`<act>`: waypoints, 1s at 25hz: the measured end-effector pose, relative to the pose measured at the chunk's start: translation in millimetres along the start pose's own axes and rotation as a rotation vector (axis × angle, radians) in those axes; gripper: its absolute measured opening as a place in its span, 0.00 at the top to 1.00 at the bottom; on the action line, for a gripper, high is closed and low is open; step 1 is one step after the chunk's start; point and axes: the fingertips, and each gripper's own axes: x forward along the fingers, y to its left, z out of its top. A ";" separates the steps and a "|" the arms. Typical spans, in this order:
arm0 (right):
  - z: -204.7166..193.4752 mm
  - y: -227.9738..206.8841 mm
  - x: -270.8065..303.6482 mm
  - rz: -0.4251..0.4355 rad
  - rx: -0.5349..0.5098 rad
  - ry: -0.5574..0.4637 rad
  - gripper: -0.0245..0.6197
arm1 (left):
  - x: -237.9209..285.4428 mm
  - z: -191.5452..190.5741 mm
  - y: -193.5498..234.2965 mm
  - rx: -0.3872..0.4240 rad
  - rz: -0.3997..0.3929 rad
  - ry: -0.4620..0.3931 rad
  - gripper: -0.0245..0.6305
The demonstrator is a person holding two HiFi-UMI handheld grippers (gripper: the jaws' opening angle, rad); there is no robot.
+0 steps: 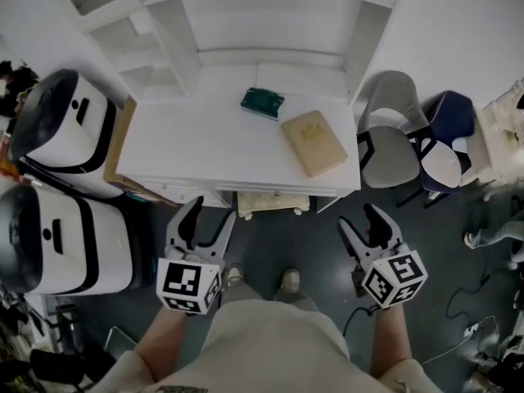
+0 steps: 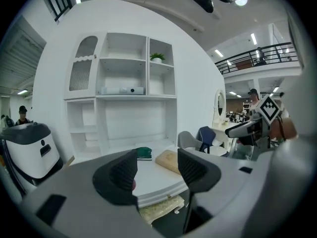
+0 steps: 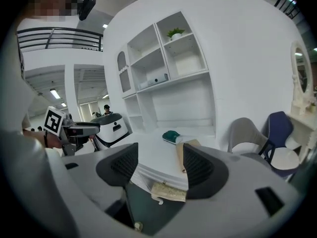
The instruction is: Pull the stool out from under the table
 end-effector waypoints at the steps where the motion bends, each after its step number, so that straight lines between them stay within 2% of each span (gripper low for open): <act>1: -2.2 0.6 2.2 0.018 -0.002 0.005 0.52 | -0.3 -4.0 -3.3 -0.001 0.006 0.010 0.57; 5: -11.1 3.3 12.0 0.077 0.010 0.021 0.52 | 5.4 -19.1 -22.1 0.000 -0.006 0.039 0.57; 9: -29.8 2.7 26.5 0.095 0.017 0.060 0.51 | 12.6 -40.3 -18.9 -0.037 0.006 0.080 0.57; 12: -53.6 -3.6 42.4 0.087 0.024 0.100 0.51 | 20.4 -71.1 -5.8 -0.051 0.024 0.131 0.57; 16: -85.1 -12.6 70.4 0.068 0.045 0.133 0.51 | 37.7 -113.4 11.0 -0.092 0.002 0.165 0.56; 22: -142.4 -29.6 118.5 0.049 0.016 0.191 0.51 | 78.9 -175.2 30.4 -0.217 -0.011 0.218 0.56; 25: -169.1 -38.5 143.8 0.044 -0.001 0.220 0.50 | 103.3 -203.2 32.9 -0.206 -0.021 0.241 0.56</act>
